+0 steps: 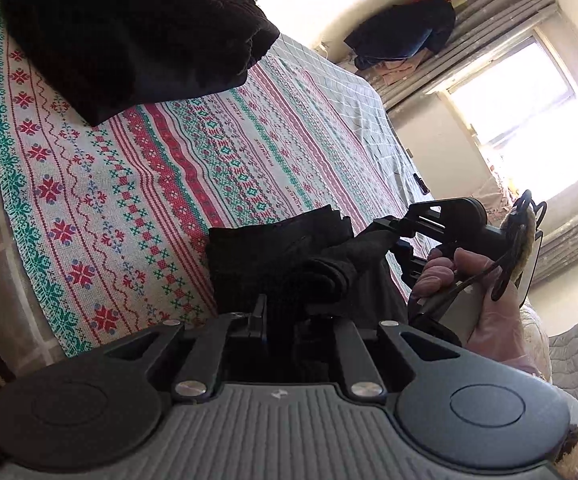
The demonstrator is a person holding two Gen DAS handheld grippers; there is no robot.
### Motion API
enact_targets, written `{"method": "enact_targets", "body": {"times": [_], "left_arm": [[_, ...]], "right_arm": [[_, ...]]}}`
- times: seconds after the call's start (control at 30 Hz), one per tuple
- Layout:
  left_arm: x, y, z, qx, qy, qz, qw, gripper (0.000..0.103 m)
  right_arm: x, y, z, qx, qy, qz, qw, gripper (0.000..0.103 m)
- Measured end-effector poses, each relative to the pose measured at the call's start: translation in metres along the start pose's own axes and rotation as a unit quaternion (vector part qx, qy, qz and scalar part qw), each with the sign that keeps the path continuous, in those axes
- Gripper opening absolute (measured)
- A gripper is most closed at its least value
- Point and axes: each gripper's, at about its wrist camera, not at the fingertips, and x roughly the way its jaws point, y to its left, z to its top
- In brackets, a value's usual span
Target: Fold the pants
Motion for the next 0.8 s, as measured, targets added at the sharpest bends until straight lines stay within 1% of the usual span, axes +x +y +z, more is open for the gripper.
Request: {"method": "enact_targets", "body": {"times": [0.1,0.2,0.27,0.3,0.33,0.37,0.4,0.47,0.53,0.57,0.63,0.67,0.73,0.77,0.8], "left_arm": [[0.001,0.004,0.002,-0.004,-0.014,0.033,0.9993,0.042],[-0.002,0.006,0.007,0.002,-0.04,0.054,0.9977,0.049],[-0.005,0.003,0.01,0.018,-0.06,0.062,0.996,0.054],[-0.004,0.0,0.013,0.029,-0.069,0.065,0.9951,0.056],[-0.004,-0.003,0.015,0.041,-0.075,0.067,0.9941,0.06],[-0.001,-0.006,0.019,0.054,-0.079,0.068,0.9931,0.064],[0.0,-0.009,0.022,0.065,-0.082,0.068,0.9922,0.066],[0.007,-0.019,0.029,0.105,-0.07,0.066,0.9898,0.082],[0.015,-0.027,0.035,0.14,-0.058,0.064,0.9863,0.085],[0.019,-0.031,0.038,0.159,-0.051,0.065,0.9839,0.089],[0.031,-0.039,0.041,0.196,-0.034,0.066,0.9779,0.092],[0.036,-0.041,0.043,0.205,-0.026,0.066,0.9762,0.092],[0.047,-0.04,0.048,0.205,-0.008,0.058,0.977,0.094],[0.054,-0.04,0.05,0.208,0.013,0.05,0.9768,0.097],[0.062,-0.041,0.053,0.214,0.037,0.04,0.9752,0.098]], "right_arm": [[0.004,0.0,-0.001,0.01,0.002,0.002,1.0,0.017],[0.003,-0.001,0.001,0.02,0.003,0.025,0.999,0.031],[-0.003,0.002,0.003,0.017,0.0,0.038,0.999,0.037],[-0.006,0.004,0.005,0.012,-0.003,0.04,0.999,0.044],[-0.011,0.006,0.006,0.005,-0.006,0.041,0.999,0.05],[-0.016,0.007,0.007,-0.003,-0.009,0.042,0.999,0.052],[-0.02,0.007,0.008,-0.009,-0.009,0.044,0.999,0.055],[-0.032,0.005,0.008,-0.027,-0.009,0.049,0.998,0.061],[-0.045,-0.001,0.007,-0.047,-0.007,0.049,0.998,0.068],[-0.052,-0.006,0.005,-0.06,-0.006,0.045,0.997,0.068],[-0.066,-0.019,0.002,-0.082,-0.004,0.037,0.996,0.071],[-0.073,-0.026,0.0,-0.091,-0.002,0.032,0.995,0.071],[-0.086,-0.044,-0.004,-0.102,0.002,0.025,0.994,0.074],[-0.092,-0.053,-0.006,-0.104,0.005,0.021,0.994,0.075],[-0.097,-0.062,-0.008,-0.104,0.009,0.019,0.994,0.076]]}}
